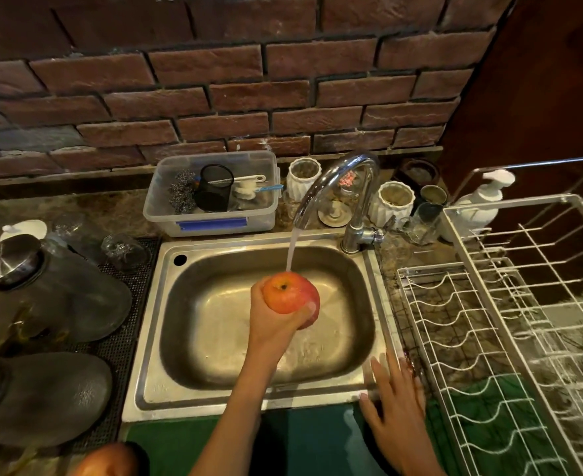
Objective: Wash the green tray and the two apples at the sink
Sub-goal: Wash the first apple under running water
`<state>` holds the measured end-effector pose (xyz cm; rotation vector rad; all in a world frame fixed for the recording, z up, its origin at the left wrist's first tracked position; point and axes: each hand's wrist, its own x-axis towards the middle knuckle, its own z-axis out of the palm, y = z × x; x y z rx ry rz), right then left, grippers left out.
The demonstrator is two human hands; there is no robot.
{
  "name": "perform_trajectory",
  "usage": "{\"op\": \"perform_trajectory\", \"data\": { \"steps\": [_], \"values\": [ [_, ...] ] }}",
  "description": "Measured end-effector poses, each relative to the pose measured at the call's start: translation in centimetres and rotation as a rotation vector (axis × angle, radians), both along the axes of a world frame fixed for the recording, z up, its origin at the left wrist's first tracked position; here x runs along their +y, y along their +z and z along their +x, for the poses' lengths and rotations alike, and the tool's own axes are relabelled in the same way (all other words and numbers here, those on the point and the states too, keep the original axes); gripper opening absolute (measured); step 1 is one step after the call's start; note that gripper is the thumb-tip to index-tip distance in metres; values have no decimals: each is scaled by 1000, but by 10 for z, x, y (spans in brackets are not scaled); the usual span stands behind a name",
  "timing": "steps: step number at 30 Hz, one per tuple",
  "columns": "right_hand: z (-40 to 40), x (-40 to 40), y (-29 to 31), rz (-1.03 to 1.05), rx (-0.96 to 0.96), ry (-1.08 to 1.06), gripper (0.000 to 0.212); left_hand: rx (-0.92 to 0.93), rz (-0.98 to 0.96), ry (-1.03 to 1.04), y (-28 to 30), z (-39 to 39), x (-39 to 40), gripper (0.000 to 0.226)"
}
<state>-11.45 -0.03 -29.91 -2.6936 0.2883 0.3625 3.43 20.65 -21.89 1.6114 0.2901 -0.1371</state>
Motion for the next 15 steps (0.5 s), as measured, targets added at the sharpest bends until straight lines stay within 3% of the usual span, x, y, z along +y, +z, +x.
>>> {"op": "perform_trajectory", "data": {
  "steps": [10,15],
  "values": [
    [-17,0,-13,-6,-117,38,63,-114,178,-42,-2,-53,24,92],
    [-14,-1,-16,-38,-103,32,63,-78,208,-54,-5,-99,47,97]
  ]
}}
